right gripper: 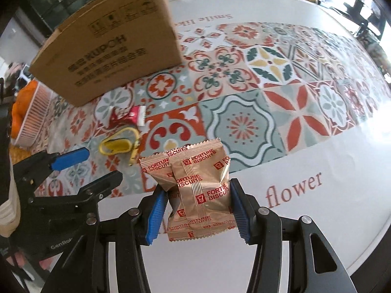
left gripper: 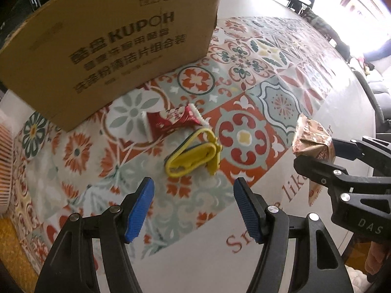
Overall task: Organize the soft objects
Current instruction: 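Grasp the yellow clip with the left tool while the right tool holds the biscuits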
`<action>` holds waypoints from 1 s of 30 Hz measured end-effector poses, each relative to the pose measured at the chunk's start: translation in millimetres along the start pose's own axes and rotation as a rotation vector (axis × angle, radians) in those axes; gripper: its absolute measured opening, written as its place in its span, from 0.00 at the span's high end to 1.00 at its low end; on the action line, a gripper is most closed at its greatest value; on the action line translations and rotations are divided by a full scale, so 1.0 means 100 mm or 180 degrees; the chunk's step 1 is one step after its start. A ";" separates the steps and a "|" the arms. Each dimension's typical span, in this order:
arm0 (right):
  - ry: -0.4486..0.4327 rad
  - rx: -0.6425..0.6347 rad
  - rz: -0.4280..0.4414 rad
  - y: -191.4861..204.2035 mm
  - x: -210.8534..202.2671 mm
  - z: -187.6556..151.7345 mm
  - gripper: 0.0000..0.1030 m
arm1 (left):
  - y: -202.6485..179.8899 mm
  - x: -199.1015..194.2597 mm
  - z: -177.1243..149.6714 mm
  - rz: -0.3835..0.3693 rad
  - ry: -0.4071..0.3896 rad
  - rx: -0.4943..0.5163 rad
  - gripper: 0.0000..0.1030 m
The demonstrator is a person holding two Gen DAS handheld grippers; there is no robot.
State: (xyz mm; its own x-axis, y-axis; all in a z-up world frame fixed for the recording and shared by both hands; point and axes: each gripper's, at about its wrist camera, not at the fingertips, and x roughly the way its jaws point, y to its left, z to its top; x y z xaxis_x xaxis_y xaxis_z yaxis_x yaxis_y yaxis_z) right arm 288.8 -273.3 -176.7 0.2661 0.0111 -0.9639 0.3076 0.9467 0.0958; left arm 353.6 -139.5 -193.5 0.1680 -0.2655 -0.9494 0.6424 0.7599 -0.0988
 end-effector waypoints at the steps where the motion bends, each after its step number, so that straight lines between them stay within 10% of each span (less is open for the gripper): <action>1: 0.0008 0.0025 0.0004 -0.03 0.00 0.00 0.50 | -0.01 0.02 0.02 -0.0009 -0.0006 0.0008 0.35; 30: 0.0042 0.0030 0.0113 -0.07 0.22 0.10 0.50 | 0.02 0.30 0.16 -0.0008 -0.0253 -0.0432 0.47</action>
State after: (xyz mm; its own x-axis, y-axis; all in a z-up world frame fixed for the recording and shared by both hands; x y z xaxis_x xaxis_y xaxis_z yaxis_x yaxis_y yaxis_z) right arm 301.7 -283.3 -196.4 0.2648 0.0489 -0.9631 0.3069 0.9425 0.1322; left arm 371.9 -155.6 -217.5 0.2285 -0.3095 -0.9230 0.5370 0.8309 -0.1456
